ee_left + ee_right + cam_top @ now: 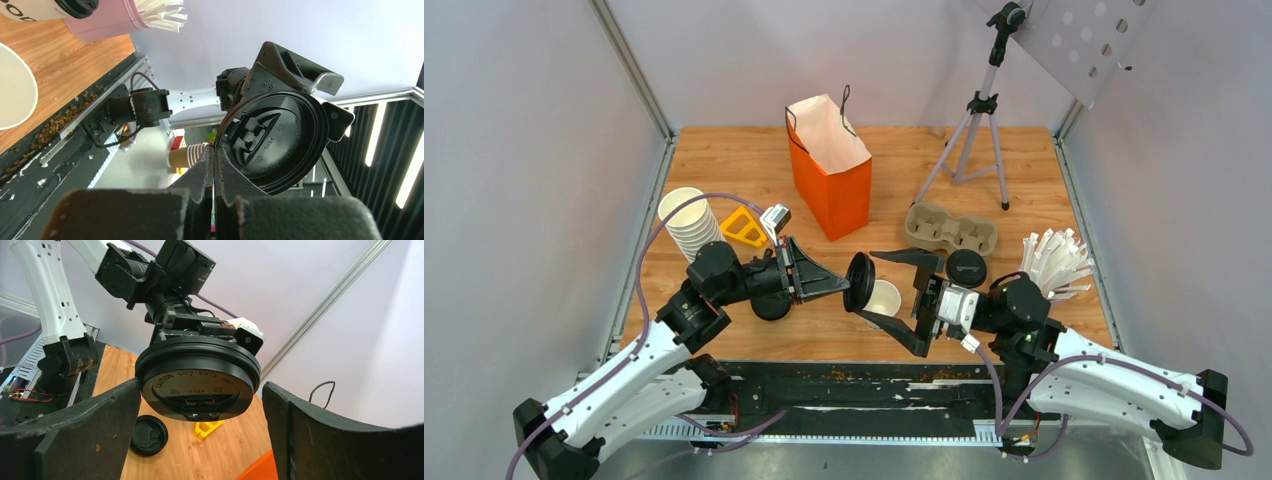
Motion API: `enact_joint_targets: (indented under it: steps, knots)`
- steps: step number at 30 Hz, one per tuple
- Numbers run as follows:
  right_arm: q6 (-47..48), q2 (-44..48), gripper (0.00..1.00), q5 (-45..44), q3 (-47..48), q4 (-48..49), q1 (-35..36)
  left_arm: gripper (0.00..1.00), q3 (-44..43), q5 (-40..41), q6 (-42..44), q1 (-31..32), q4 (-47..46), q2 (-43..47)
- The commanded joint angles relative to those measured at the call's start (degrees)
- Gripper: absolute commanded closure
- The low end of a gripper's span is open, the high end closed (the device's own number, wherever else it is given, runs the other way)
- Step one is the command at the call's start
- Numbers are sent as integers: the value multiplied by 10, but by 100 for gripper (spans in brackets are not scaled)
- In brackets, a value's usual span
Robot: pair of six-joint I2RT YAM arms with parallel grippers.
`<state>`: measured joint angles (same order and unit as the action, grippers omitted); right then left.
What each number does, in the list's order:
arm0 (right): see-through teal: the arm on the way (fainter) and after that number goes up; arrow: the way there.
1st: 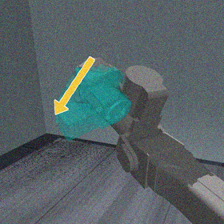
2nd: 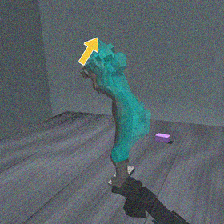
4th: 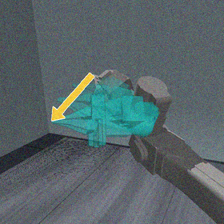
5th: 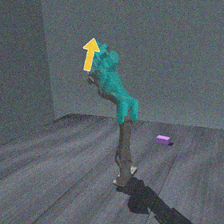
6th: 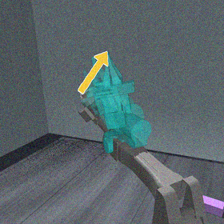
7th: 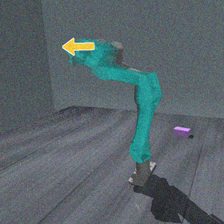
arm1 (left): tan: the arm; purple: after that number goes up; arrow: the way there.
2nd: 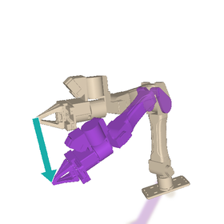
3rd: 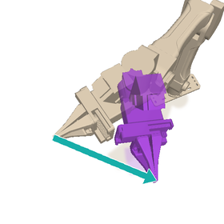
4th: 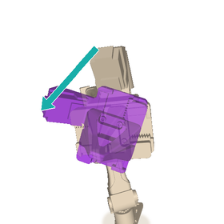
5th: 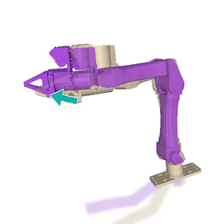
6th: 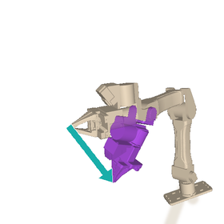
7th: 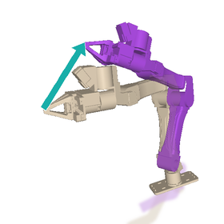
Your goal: Pack the takeout coffee
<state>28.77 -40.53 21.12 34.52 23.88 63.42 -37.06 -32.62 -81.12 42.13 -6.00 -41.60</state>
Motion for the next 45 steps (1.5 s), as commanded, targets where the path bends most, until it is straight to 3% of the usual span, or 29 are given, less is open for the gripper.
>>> enact_joint_targets:
  steps: [1,6,17,27,31,35,40,45]
  knots:
    - [17,-2,14,4,1,30,6,100,-1,-11,-10,1,-26,11]
    - [19,-4,21,1,2,25,7,100,-1,-7,-13,1,-26,10]
    - [26,-23,14,5,15,5,8,100,-6,-12,-17,1,-31,7]
    - [20,-31,27,-11,17,7,9,99,-6,-8,-16,2,-27,15]
    - [-3,-25,31,-23,8,18,9,75,-16,10,3,2,0,24]
    - [-45,-6,34,-64,0,4,9,42,-60,46,89,1,124,27]
    - [-111,34,34,-163,8,-94,9,22,-143,111,220,1,300,14]
    - [-240,58,34,-311,54,-271,9,8,-225,184,340,1,452,-1]
